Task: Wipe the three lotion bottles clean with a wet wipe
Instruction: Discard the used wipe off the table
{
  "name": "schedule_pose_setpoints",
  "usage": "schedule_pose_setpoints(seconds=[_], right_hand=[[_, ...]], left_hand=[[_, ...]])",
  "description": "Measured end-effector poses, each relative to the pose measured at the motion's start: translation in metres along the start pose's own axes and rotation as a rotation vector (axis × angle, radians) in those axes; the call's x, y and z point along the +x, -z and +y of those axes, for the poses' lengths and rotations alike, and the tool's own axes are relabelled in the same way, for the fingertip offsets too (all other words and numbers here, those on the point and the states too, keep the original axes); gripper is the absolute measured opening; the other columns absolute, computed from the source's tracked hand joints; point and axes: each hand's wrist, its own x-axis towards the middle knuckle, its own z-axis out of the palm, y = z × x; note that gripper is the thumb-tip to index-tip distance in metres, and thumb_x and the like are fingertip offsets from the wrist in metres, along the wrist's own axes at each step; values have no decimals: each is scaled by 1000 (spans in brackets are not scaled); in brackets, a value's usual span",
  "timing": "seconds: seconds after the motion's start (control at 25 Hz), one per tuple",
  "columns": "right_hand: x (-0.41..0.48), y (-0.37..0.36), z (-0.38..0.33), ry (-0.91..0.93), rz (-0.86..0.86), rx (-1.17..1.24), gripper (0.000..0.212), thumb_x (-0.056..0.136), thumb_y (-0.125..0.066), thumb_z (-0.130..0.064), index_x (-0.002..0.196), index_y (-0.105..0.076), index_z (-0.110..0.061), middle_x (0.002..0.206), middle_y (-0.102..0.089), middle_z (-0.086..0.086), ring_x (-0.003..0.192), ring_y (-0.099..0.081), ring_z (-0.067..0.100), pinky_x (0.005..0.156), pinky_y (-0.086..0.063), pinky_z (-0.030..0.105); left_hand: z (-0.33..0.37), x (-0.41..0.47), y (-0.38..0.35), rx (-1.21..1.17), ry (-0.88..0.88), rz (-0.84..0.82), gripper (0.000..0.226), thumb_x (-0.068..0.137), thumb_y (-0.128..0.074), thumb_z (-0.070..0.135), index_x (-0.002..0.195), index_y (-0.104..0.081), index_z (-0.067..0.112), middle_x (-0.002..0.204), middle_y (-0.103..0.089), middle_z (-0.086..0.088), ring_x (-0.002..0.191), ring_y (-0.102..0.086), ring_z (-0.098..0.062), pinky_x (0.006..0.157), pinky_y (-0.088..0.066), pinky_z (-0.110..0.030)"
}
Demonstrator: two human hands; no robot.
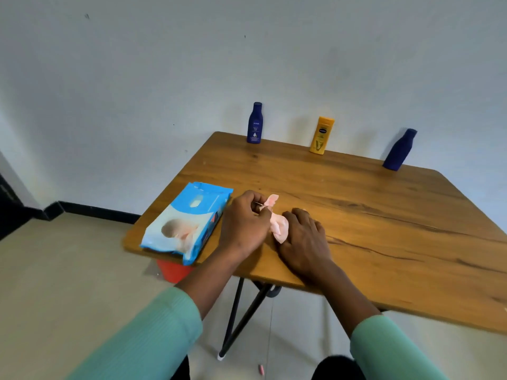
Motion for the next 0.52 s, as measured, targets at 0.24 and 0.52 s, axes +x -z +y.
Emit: schedule_pose_setpoints(seconds=[0.24, 0.52], right_hand=[[41, -13, 2, -13, -2, 14, 67, 102, -31, -57, 160, -30, -24, 168, -30, 7, 159, -18, 26, 127, -16, 49], [75, 58, -61, -129, -192, 211, 61, 91, -45, -47, 141, -55, -15, 154, -48, 15, 143, -44, 37, 111, -42, 55]], left_hand=[[-5, 90, -11, -85, 132, -116, 10, 87, -74, 23, 95, -73, 29, 86, -76, 11, 80, -77, -14, 77, -65, -46], [55, 140, 91, -132, 328, 20, 15, 90, -74, 16, 104, -74, 22, 95, -77, 4, 88, -77, -20, 77, -65, -50]])
